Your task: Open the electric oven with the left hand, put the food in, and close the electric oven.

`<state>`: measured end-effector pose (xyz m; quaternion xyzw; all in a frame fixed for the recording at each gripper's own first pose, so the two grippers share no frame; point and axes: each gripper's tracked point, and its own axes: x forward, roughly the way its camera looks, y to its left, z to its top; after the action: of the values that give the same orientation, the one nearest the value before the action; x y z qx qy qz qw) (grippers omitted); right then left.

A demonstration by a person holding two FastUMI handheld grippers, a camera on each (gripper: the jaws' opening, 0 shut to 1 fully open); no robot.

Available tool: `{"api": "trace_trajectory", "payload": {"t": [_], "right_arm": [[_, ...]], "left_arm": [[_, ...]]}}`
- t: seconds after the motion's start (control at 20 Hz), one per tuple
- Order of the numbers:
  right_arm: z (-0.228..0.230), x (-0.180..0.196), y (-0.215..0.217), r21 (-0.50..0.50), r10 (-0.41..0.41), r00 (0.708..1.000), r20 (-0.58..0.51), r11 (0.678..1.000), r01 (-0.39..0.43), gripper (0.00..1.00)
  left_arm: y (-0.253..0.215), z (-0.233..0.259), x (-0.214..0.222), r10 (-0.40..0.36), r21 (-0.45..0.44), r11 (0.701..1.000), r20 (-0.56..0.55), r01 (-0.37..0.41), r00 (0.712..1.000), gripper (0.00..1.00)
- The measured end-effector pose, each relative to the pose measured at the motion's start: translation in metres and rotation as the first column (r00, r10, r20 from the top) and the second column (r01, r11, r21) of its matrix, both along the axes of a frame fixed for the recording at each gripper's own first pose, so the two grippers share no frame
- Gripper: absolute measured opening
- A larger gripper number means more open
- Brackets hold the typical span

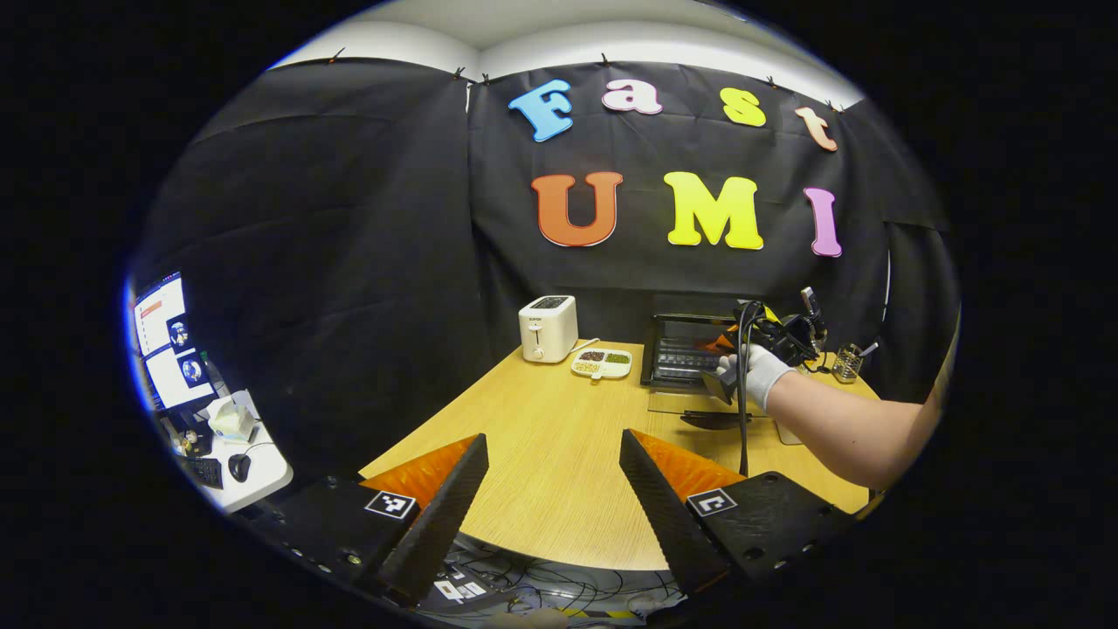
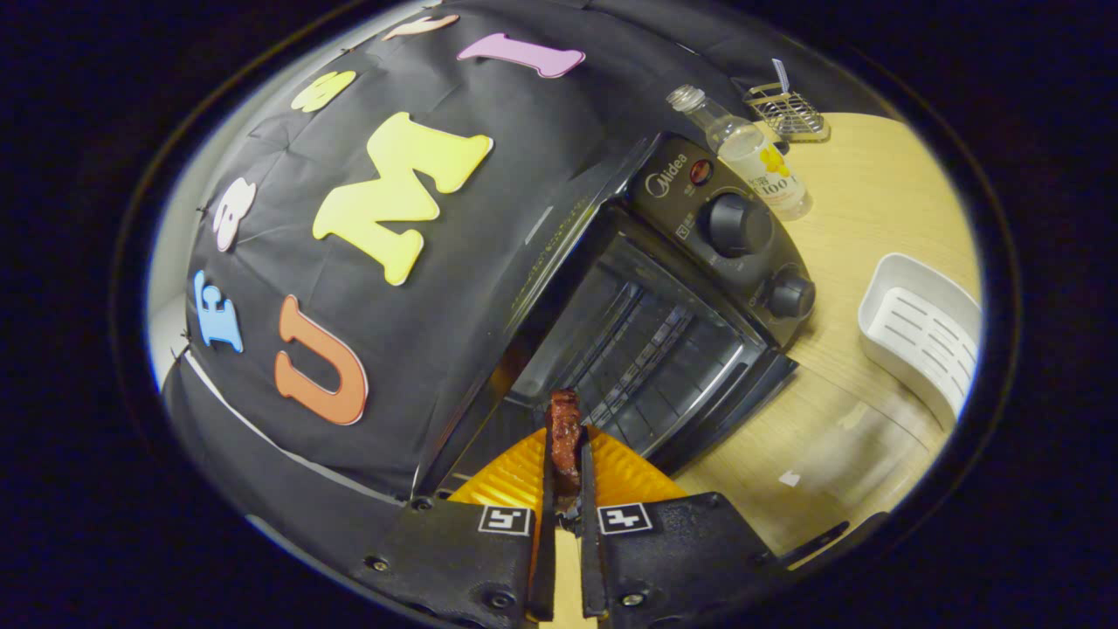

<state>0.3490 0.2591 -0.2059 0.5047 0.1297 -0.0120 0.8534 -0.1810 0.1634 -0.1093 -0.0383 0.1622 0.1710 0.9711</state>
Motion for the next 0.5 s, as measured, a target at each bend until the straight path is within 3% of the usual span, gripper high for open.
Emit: {"api": "trace_trajectory", "payload": {"t": [0.35, 0.45, 0.5], "right_arm": [[-0.021, 0.024, 0.004, -0.068, -0.015, 1.000, 0.005, 0.998, 0.015, 0.18], [-0.022, 0.019, 0.004, -0.109, -0.009, 1.000, -0.005, 0.994, 0.008, 0.29], [-0.024, 0.013, 0.004, -0.158, 0.002, 1.000, -0.011, 0.987, -0.004, 0.39]], "left_arm": [[-0.003, -0.005, 0.014, -0.018, -0.012, 1.000, -0.018, 0.018, 1.000, 0.97], [-0.005, -0.005, 0.017, -0.023, -0.013, 1.000, -0.015, 0.023, 1.000, 0.97], [-0.006, -0.004, 0.018, -0.026, -0.012, 1.000, -0.013, 0.026, 1.000, 0.97]]}}
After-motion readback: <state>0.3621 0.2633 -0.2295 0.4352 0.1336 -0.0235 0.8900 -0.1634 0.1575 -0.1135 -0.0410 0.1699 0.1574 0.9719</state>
